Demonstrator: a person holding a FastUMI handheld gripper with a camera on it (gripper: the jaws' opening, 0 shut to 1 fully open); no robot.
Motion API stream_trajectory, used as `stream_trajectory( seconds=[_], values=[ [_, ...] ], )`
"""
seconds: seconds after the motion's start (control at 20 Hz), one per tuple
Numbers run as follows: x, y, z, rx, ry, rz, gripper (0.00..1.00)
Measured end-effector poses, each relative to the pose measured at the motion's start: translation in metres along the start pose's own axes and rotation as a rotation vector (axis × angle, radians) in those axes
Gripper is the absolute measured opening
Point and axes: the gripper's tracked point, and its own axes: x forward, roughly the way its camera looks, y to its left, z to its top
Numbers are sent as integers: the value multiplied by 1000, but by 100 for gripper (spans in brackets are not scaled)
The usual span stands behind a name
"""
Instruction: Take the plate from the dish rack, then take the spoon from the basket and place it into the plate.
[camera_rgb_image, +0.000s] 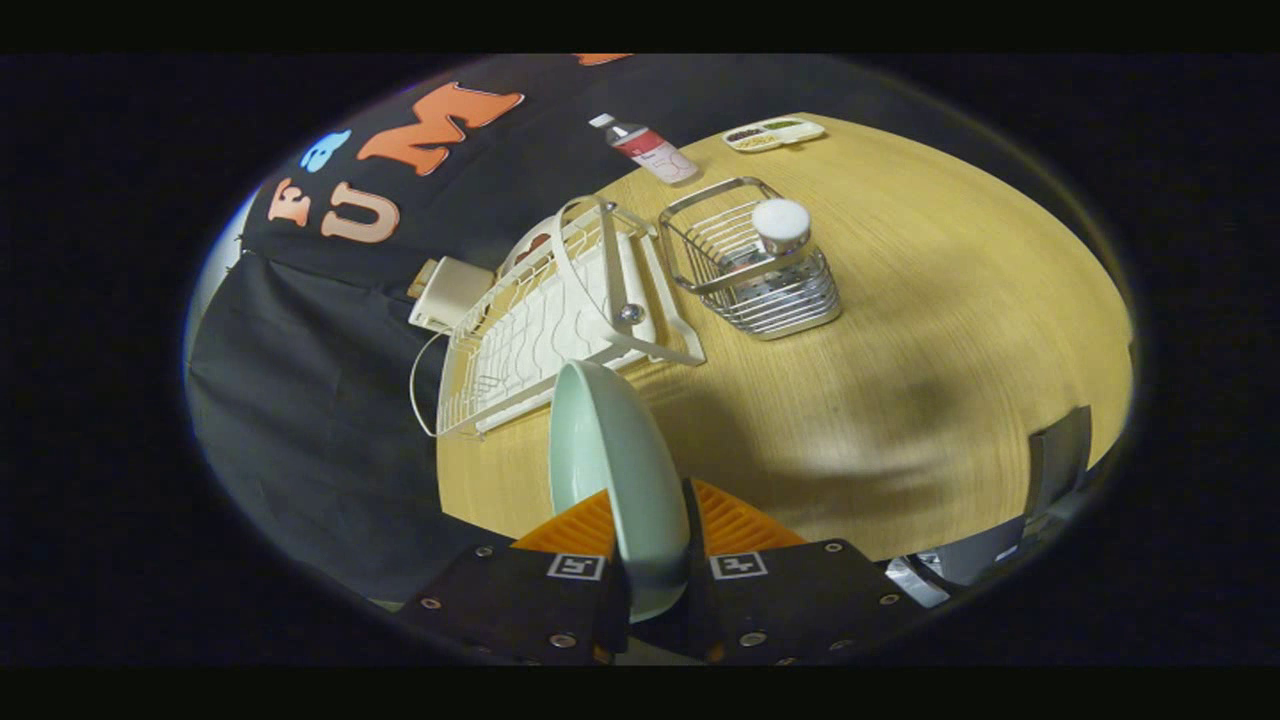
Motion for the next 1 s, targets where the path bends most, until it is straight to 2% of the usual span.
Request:
stream_trajectory(
  seconds=[0.2, 0.4, 0.6, 0.8, 1.0],
  values=[
    [22, -9, -18, 32, 21, 15, 24],
    [33, -5, -19, 56, -17, 53, 28],
    [26, -14, -4, 19, -101, 10, 33],
    [0, -27, 36, -74, -286, -53, 41],
    [-38, -33, 93, -248, -521, -164, 44]
  ],
)
